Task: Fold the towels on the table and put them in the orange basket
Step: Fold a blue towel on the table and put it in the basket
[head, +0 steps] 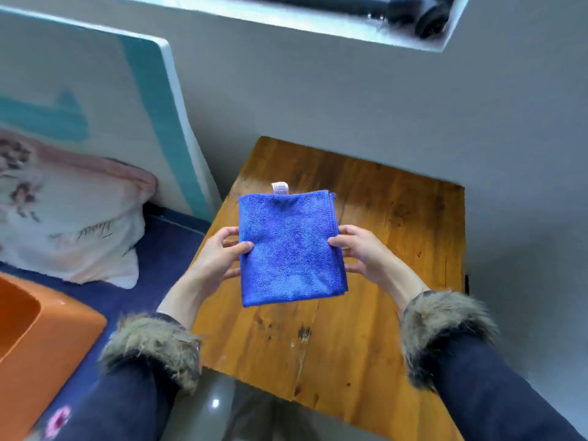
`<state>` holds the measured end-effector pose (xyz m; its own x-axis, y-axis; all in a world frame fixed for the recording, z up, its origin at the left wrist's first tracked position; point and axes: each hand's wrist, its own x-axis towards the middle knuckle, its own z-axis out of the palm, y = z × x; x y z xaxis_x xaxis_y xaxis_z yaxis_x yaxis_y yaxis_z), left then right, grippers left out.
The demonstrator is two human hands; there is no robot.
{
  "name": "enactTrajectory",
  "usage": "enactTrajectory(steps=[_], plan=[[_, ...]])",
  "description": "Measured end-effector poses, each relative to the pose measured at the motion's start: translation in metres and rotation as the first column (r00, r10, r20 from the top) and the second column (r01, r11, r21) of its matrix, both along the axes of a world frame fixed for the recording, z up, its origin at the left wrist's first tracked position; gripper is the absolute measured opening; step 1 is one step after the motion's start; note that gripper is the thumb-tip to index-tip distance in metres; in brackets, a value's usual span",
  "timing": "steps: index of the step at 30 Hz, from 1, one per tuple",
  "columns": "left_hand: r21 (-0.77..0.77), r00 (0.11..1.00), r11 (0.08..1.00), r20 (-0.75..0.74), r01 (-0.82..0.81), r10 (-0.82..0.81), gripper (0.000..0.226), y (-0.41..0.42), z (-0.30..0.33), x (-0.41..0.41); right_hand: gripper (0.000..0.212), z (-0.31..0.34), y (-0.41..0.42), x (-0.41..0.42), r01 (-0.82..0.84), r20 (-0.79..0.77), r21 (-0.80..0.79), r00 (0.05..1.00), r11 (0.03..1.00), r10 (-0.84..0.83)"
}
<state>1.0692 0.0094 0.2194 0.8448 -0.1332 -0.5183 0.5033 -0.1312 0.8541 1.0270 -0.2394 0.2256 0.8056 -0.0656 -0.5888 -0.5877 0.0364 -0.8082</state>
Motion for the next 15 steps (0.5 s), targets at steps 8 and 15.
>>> enactTrajectory(steps=[8, 15], plan=[[-0.075, 0.914, 0.920, 0.113, -0.384, 0.390, 0.019, 0.161, 0.067, -0.059, 0.014, 0.075, 0.164, 0.035, -0.372, 0.137, -0.001, 0.919, 0.928, 0.369], [-0.057, 0.796, 0.806, 0.129, -0.589, 0.591, 0.029, 0.313, 0.082, -0.119, 0.015, 0.092, 0.342, 0.038, -0.589, 0.144, -0.041, 0.796, 0.807, 0.588]])
